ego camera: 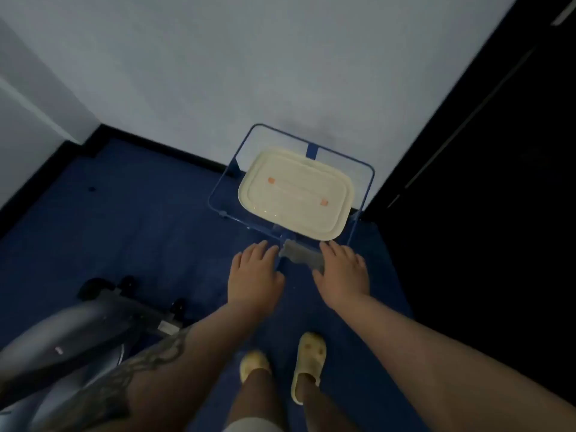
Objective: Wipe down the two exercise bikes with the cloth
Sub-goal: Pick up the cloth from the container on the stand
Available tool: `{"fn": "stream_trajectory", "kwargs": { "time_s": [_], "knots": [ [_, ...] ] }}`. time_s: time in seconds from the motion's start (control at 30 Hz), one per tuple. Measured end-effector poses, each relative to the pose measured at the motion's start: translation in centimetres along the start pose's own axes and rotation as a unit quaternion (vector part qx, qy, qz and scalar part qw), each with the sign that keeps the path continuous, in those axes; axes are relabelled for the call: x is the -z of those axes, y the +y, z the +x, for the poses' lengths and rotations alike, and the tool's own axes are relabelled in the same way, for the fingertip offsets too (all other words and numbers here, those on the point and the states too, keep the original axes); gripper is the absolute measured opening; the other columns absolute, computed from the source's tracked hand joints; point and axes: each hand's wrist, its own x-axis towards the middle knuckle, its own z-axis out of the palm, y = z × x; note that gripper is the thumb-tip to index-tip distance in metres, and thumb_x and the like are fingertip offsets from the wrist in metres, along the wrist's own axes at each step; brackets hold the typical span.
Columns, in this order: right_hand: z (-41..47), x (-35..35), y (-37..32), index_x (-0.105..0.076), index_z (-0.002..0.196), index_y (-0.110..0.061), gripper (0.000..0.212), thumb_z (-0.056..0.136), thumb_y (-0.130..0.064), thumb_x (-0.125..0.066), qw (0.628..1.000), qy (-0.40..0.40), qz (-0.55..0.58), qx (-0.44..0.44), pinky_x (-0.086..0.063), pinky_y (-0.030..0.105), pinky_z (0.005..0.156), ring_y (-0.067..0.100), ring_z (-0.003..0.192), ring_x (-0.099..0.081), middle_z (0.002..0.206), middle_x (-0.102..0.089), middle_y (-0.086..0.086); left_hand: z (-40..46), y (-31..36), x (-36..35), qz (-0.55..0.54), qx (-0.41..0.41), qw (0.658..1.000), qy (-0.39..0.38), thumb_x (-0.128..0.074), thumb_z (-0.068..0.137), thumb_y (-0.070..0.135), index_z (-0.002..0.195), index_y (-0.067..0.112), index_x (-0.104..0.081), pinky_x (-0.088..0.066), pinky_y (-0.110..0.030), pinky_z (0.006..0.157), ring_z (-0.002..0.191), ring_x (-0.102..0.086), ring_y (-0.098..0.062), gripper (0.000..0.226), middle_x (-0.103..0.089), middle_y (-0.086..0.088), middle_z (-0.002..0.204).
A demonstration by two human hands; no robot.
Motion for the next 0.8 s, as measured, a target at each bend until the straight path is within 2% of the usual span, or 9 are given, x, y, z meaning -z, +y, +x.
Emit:
{"fn": "stream_trajectory", "kwargs": {
  "time_s": [0.23,0.3,0.37,0.47,0.53,0.6,0.63,0.73,0.8],
  "knots": [
    [6.6,-4.4,1.1,-0.032,0.143,-0.02,0.053,0.097,-0.035,-0.052,0.999,-0.02,-0.036,0.015,-0.023,0.036,0.114,0.018,0.134,-0.032,0.144,-0.039,-0.004,5.0,-2.1,-2.6,-0.019,0.015,1.0,0.007,-0.044,0.096,0.034,0.149,0.026,-0.028,-0.01,-0.035,0.119,0.146,-0.016,-0.017,0.056,-0.022,0.003,0.158],
    [8.0,-5.5,1.3,-0.042,0.136,-0.02,0.04,0.098,-0.033,-0.05,0.999,-0.032,-0.029,0.008,-0.033,0.034,0.104,0.019,0.125,-0.044,0.134,-0.05,-0.003,5.9,-2.4,-3.3,-0.026,0.015,1.0,0.005,-0.044,0.096,0.034,0.149,0.026,-0.028,-0.011,-0.035,0.119,0.145,-0.017,-0.017,0.056,-0.023,0.003,0.158],
    [8.7,-6.6,1.2,-0.053,0.118,-0.019,0.022,0.1,-0.031,-0.046,0.999,-0.035,-0.023,0.006,-0.04,0.033,0.085,0.02,0.106,-0.056,0.117,-0.061,0.0,6.0,-2.7,-4.0,-0.039,0.012,0.999,-0.007,-0.045,0.096,0.034,0.149,0.026,-0.027,-0.01,-0.035,0.119,0.146,-0.016,-0.017,0.056,-0.022,0.003,0.159],
    [9.1,-7.5,1.1,-0.059,0.105,-0.018,0.019,0.102,-0.028,-0.043,0.999,-0.025,-0.032,-0.006,-0.038,0.029,0.065,0.02,0.089,-0.062,0.1,-0.067,0.002,5.6,-3.4,-4.5,-0.053,0.011,0.998,-0.032,-0.045,0.096,0.034,0.149,0.027,-0.027,-0.008,-0.035,0.12,0.146,-0.014,-0.017,0.057,-0.019,0.004,0.159],
    [9.1,-7.6,1.6,-0.06,0.103,-0.018,0.018,0.102,-0.024,-0.043,0.999,-0.033,-0.038,0.0,-0.039,0.028,0.062,0.018,0.088,-0.061,0.098,-0.066,0.001,5.1,-4.1,-4.4,-0.056,0.014,0.998,-0.039,-0.045,0.096,0.035,0.149,0.028,-0.027,-0.008,-0.035,0.12,0.146,-0.013,-0.017,0.057,-0.018,0.005,0.16],
    [9.1,-7.0,1.7,-0.06,0.104,-0.016,0.016,0.099,-0.014,-0.046,0.996,-0.054,-0.062,0.029,-0.044,0.029,0.068,0.016,0.093,-0.059,0.101,-0.065,0.002,4.9,-4.7,-4.0,-0.055,0.016,0.997,-0.047,-0.045,0.096,0.036,0.149,0.029,-0.026,-0.007,-0.035,0.12,0.147,-0.012,-0.017,0.057,-0.017,0.006,0.16],
    [9.0,-6.5,1.4,-0.062,0.103,-0.013,0.015,0.094,-0.006,-0.051,0.995,-0.031,-0.068,0.061,-0.047,0.031,0.07,0.017,0.092,-0.059,0.098,-0.065,0.003,4.9,-5.1,-3.8,-0.054,0.017,0.997,-0.044,-0.045,0.096,0.036,0.15,0.029,-0.026,-0.007,-0.035,0.12,0.147,-0.012,-0.017,0.057,-0.017,0.006,0.16],
    [8.1,-4.4,-0.3,-0.068,0.075,-0.007,0.023,0.062,0.008,-0.08,0.974,0.13,-0.046,0.178,-0.05,0.028,0.051,0.022,0.059,-0.06,0.066,-0.061,0.006,5.0,-5.8,-2.7,-0.052,0.015,0.998,-0.035,-0.047,0.095,0.036,0.15,0.028,-0.026,-0.008,-0.035,0.12,0.147,-0.014,-0.017,0.059,-0.018,0.004,0.16],
    [6.8,-2.8,-1.8,-0.067,0.077,-0.009,0.025,0.063,0.003,-0.084,0.962,0.167,-0.031,0.215,-0.048,0.028,0.053,0.02,0.058,-0.058,0.066,-0.059,0.004,4.3,-6.2,-1.4,-0.05,0.012,0.999,-0.019,-0.049,0.094,0.035,0.149,0.027,-0.029,-0.009,-0.036,0.12,0.146,-0.016,-0.018,0.059,-0.02,0.004,0.159]
  ]
}}
